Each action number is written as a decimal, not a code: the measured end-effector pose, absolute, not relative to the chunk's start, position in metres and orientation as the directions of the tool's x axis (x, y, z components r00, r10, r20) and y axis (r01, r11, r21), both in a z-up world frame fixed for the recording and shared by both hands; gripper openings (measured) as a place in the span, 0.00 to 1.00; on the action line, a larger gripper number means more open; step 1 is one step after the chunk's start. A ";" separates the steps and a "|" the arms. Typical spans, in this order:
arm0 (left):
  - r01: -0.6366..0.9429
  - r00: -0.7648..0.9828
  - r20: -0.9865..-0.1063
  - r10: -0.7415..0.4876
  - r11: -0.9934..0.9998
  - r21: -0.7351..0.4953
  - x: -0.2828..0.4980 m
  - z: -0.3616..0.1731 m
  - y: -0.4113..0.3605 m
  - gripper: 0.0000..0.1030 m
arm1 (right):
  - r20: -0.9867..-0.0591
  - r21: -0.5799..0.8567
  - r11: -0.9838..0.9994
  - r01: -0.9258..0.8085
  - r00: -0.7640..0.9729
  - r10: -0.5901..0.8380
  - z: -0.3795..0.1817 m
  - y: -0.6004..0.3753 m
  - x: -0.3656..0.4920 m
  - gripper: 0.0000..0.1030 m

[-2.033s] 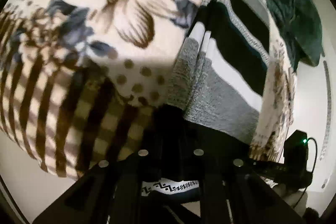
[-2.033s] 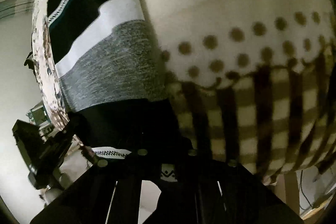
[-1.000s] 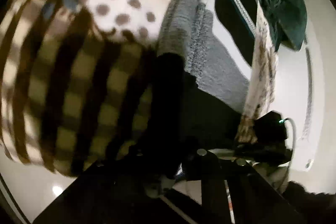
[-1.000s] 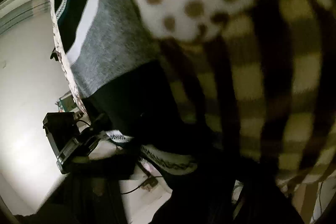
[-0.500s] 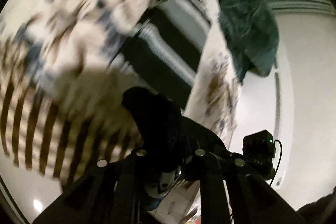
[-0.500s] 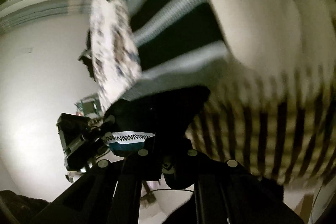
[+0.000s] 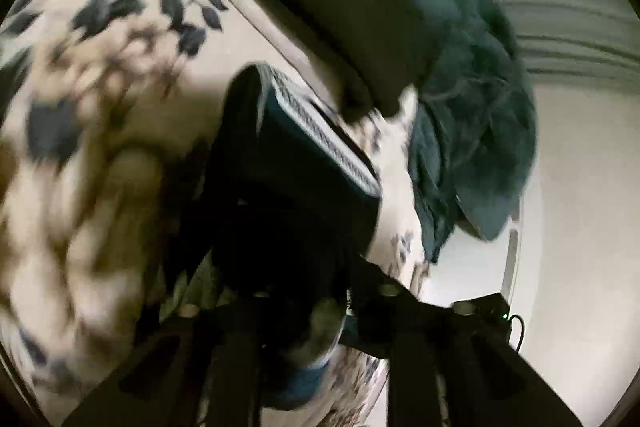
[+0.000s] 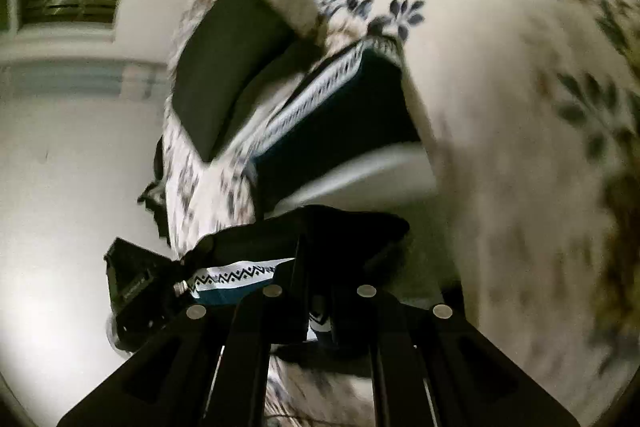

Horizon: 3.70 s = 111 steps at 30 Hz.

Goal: Fold small clothes

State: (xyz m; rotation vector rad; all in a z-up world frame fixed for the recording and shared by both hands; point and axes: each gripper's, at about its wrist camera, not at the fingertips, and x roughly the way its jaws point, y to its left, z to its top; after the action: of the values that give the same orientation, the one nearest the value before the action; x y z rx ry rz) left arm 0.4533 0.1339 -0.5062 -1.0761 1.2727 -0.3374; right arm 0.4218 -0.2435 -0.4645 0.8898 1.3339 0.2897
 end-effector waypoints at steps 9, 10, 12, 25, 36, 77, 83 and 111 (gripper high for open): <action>-0.252 0.388 -0.617 -0.685 0.565 -0.786 0.476 -0.490 0.164 0.70 | -0.691 0.722 0.621 0.304 0.354 0.630 -0.465 -0.264 0.471 0.60; -0.220 0.367 -0.659 -0.656 0.627 -0.747 0.474 -0.489 0.159 0.70 | -0.728 0.683 0.674 0.281 0.329 0.601 -0.465 -0.260 0.469 0.60; -0.150 0.310 -0.733 -0.605 0.730 -0.667 0.473 -0.492 0.145 0.70 | -0.785 0.614 0.749 0.249 0.288 0.548 -0.469 -0.254 0.467 0.60; 0.025 0.316 -0.803 -0.505 0.851 -0.525 0.523 -0.507 0.099 0.17 | -0.885 0.417 0.894 0.164 0.296 0.358 -0.478 -0.238 0.492 0.10; -0.136 0.196 -0.801 -0.565 0.794 -0.593 0.566 -0.554 0.109 0.24 | -0.931 0.334 0.921 0.201 0.221 0.289 -0.508 -0.234 0.529 0.09; -0.406 0.459 -0.738 -0.494 0.623 -0.669 0.402 -0.528 0.147 0.30 | -0.679 0.730 0.661 0.174 0.067 0.731 -0.535 -0.244 0.483 0.29; -0.201 0.244 -0.777 -0.580 0.754 -0.626 0.461 -0.518 0.138 0.30 | -0.705 0.701 0.643 0.308 0.159 0.691 -0.509 -0.246 0.367 0.26; -0.410 -0.027 -0.998 -0.057 0.911 -0.041 0.271 -0.607 0.180 1.00 | -0.895 0.446 0.871 0.205 0.067 0.442 -0.523 -0.268 0.433 0.63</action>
State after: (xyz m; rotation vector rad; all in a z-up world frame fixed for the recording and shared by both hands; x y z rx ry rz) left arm 0.2708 0.1798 -0.6073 -0.3725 1.5835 0.2922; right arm 0.4327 -0.2675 -0.5235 0.5334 1.5150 0.1922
